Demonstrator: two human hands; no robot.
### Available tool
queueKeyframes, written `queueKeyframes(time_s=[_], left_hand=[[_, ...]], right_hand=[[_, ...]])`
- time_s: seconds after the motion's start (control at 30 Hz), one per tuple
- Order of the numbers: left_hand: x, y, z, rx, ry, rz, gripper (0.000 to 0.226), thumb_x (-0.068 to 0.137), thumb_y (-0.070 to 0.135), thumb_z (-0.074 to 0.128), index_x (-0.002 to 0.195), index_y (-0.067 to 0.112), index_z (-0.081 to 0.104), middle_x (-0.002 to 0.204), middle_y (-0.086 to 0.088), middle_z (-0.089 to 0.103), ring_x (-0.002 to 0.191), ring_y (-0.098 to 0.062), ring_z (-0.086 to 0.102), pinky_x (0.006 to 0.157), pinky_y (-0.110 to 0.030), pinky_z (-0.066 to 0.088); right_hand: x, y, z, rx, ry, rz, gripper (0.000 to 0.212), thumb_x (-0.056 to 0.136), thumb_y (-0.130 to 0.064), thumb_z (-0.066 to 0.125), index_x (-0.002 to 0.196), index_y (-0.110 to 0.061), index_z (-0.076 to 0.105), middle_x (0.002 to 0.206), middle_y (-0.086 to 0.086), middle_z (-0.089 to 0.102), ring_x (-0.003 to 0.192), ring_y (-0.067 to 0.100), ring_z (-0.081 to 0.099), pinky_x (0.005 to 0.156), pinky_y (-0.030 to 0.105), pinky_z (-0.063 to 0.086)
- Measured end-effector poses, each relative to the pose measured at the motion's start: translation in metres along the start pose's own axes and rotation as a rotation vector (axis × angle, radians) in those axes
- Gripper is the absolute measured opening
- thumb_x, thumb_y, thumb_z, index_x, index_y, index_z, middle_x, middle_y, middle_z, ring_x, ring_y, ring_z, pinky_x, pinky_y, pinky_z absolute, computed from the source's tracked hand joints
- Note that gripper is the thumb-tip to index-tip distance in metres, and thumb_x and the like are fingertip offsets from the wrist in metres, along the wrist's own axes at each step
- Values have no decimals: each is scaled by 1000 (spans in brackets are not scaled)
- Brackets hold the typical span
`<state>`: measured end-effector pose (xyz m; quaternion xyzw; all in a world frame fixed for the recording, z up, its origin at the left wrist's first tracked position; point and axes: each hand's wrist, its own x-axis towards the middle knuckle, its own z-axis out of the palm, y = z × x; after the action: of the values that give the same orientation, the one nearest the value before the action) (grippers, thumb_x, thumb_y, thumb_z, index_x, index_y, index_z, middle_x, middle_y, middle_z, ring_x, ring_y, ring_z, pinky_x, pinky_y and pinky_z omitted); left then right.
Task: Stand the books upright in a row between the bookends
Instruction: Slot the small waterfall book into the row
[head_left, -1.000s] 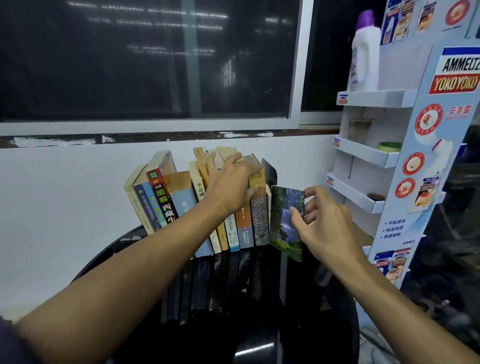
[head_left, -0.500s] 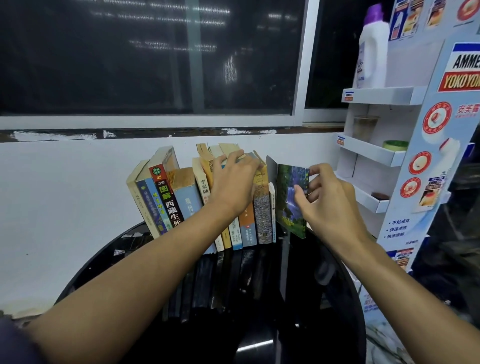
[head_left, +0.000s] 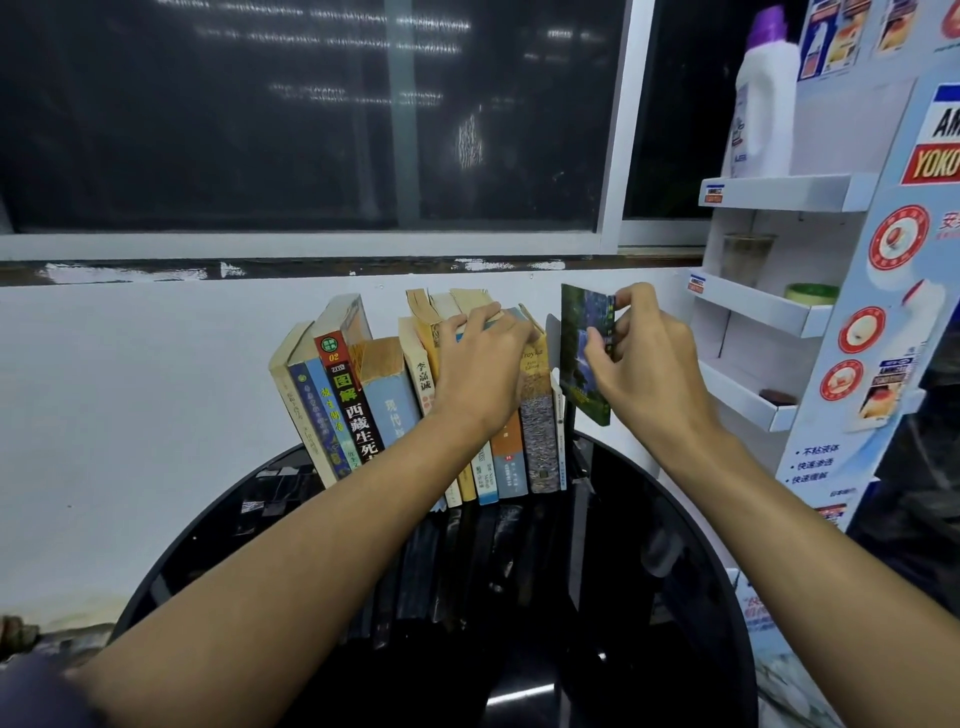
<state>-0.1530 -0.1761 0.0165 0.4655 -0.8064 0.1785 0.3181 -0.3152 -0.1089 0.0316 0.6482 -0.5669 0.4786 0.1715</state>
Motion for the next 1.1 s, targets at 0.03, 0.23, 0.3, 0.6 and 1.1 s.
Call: queueKeyframes(time_s=[0.03, 0.23, 0.3, 0.6, 1.1], left_hand=[[0, 0, 0, -8, 4, -2, 43, 83, 22, 75, 123, 31, 60, 135, 8, 62, 143, -21, 35, 108, -43, 23], [-2, -1, -1, -26, 13, -14, 44, 82, 20, 77, 122, 32, 62, 132, 9, 64, 142, -21, 36, 107, -42, 23], [-2, -1, -2, -24, 19, -14, 45, 81, 21, 78, 122, 32, 62, 131, 9, 65, 142, -21, 36, 107, -42, 23], [-4, -1, -2, -57, 32, -19, 43, 82, 17, 76, 120, 32, 63, 132, 9, 64, 143, -20, 35, 108, -40, 22], [-4, -1, -1, -73, 41, -21, 45, 83, 20, 76, 123, 34, 62, 133, 10, 63, 142, -19, 35, 107, -40, 20]], right_hand=[[1, 1, 2, 2, 9, -1, 27, 96, -19, 62, 116, -7, 49, 81, 3, 55, 71, 28, 58, 60, 33, 40], [-2, 7, 20, 16, 43, 16, 25, 96, -19, 61, 113, -8, 47, 84, 8, 61, 71, 29, 58, 61, 29, 35], [-4, 11, 27, 34, 71, 25, 25, 96, -19, 62, 111, -8, 46, 85, 11, 63, 72, 30, 60, 60, 31, 37], [-33, 27, 66, 157, 168, 57, 27, 94, -15, 67, 110, -5, 47, 87, -2, 54, 69, 16, 55, 61, 33, 48], [-68, 55, 91, 176, 59, 26, 38, 94, -10, 68, 130, -11, 53, 100, 7, 66, 78, 5, 53, 73, 9, 38]])
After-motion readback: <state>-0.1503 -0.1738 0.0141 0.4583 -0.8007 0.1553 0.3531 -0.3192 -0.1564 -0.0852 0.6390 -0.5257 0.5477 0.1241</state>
